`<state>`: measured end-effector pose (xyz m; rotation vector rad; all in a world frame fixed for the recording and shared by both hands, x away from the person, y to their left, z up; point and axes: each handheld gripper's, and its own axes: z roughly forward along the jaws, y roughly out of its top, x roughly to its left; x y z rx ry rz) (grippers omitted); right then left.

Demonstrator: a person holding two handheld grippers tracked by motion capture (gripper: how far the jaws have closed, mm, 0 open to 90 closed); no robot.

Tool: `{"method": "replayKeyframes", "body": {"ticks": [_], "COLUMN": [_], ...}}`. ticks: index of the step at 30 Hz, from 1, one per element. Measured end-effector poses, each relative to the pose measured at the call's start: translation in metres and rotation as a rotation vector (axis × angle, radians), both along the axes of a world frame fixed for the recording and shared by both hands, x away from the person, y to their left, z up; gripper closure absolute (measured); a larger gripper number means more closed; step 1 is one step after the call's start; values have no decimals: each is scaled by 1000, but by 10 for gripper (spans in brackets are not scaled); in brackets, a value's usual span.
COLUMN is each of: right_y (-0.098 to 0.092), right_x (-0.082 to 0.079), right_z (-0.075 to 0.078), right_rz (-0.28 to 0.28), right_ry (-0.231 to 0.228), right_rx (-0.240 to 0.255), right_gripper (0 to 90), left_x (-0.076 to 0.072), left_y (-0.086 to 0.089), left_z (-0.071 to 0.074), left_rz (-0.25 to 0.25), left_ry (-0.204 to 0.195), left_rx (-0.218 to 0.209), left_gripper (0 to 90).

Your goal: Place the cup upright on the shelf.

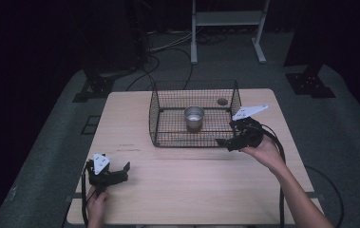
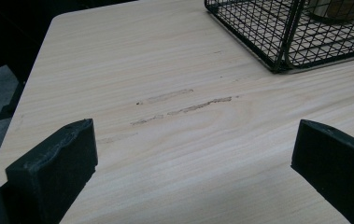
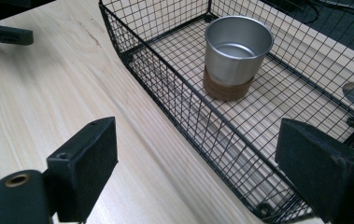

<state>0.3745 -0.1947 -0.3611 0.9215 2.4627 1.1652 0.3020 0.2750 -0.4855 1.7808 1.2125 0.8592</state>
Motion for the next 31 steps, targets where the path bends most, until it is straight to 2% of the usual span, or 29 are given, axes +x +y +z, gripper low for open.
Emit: {"method": "replayKeyframes", "body": {"ticks": [6,16,23,27,30,31], "right_y": [-6,-18,-26,-28,-29,-31], "right_x": [-7,-19,-32,-40,-51,-61], "right_z": [-7,-21,-31,-40,-45,-48], "right_rz": [-3,-20,-35,-34,-43,-51], "right_ry": [-5,16,5,21,-8,-28], "right_rx": [4,32,52,62,56,70], "right_gripper": [124,124,124,124,123,123], "left_x": [0,0,0,0,0,0], "left_y": [1,1,0,0,0,1], "left_z": [0,0,0,0,0,0], "left_rz": [1,1,2,1,1,1], "left_ry": [4,7,5,5,5,7], "left_rx": [2,5,3,4,3,3], "left_gripper": [0,0,0,0,0,0]}}
